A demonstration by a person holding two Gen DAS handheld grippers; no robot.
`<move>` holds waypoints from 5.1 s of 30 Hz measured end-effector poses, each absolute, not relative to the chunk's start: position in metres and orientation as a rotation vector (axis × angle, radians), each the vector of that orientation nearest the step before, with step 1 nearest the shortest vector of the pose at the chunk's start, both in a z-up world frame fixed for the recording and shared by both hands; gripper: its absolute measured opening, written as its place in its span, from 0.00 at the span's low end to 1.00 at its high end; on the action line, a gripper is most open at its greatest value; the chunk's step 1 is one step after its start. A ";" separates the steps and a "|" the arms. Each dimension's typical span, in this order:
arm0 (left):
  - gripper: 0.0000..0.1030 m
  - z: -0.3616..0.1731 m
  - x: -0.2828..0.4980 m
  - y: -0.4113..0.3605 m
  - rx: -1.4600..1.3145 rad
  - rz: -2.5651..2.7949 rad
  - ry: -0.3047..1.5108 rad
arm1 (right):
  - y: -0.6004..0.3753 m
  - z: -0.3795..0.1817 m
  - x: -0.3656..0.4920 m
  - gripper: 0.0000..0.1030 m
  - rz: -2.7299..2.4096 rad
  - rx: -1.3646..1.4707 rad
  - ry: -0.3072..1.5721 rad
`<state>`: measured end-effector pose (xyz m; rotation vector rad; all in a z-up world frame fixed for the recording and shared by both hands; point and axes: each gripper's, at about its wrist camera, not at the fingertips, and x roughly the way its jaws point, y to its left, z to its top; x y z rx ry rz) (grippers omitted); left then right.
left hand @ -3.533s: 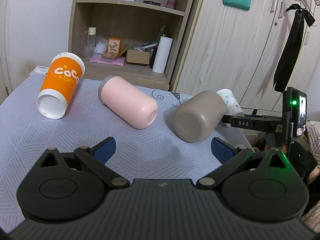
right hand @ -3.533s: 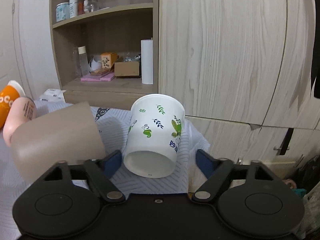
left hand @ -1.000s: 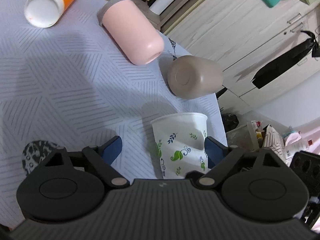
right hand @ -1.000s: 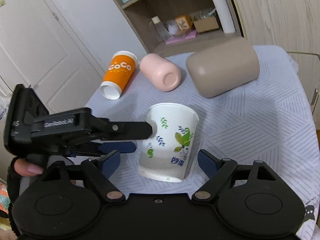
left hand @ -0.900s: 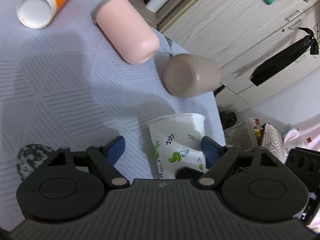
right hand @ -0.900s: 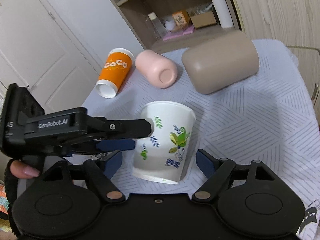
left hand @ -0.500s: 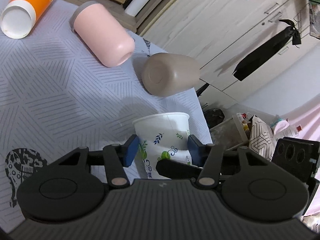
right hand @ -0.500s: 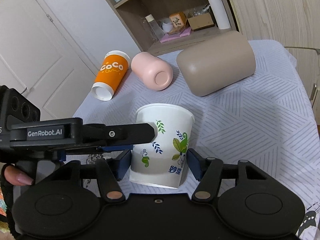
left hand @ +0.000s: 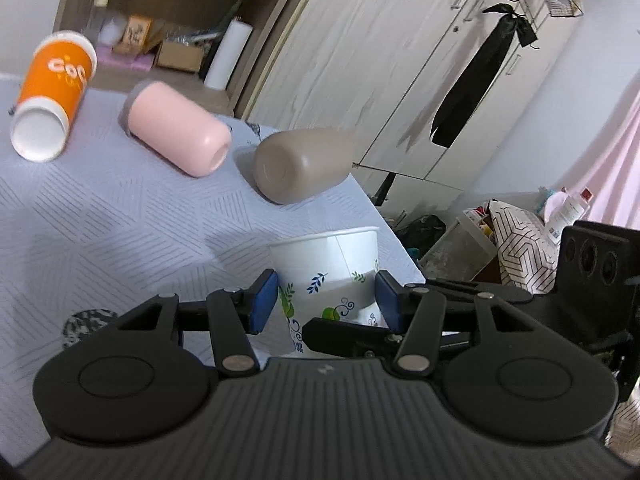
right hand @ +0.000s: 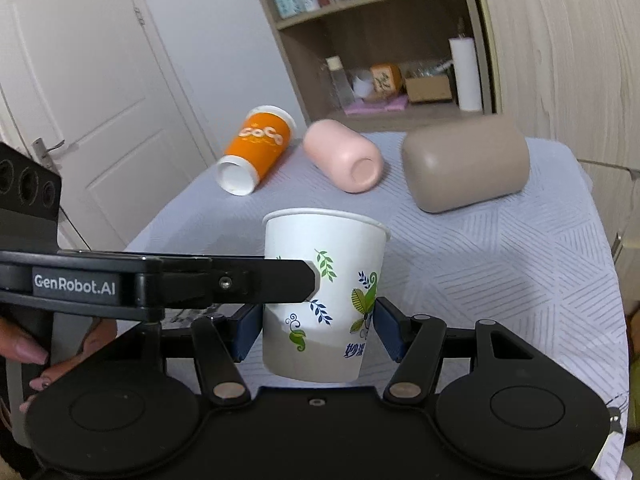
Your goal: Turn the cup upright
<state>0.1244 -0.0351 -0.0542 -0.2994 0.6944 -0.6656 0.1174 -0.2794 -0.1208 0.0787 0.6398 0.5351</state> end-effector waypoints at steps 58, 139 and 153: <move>0.54 -0.072 0.172 -0.019 -0.098 -0.613 0.448 | -0.194 -0.137 0.169 0.65 0.344 -0.297 0.397; 1.00 0.002 0.007 0.027 -0.034 -0.132 0.328 | -0.239 -0.075 -0.001 1.00 0.021 -0.060 0.174; 1.00 0.004 0.002 0.023 0.031 -0.086 0.349 | -0.245 -0.075 -0.001 1.00 -0.036 -0.057 0.207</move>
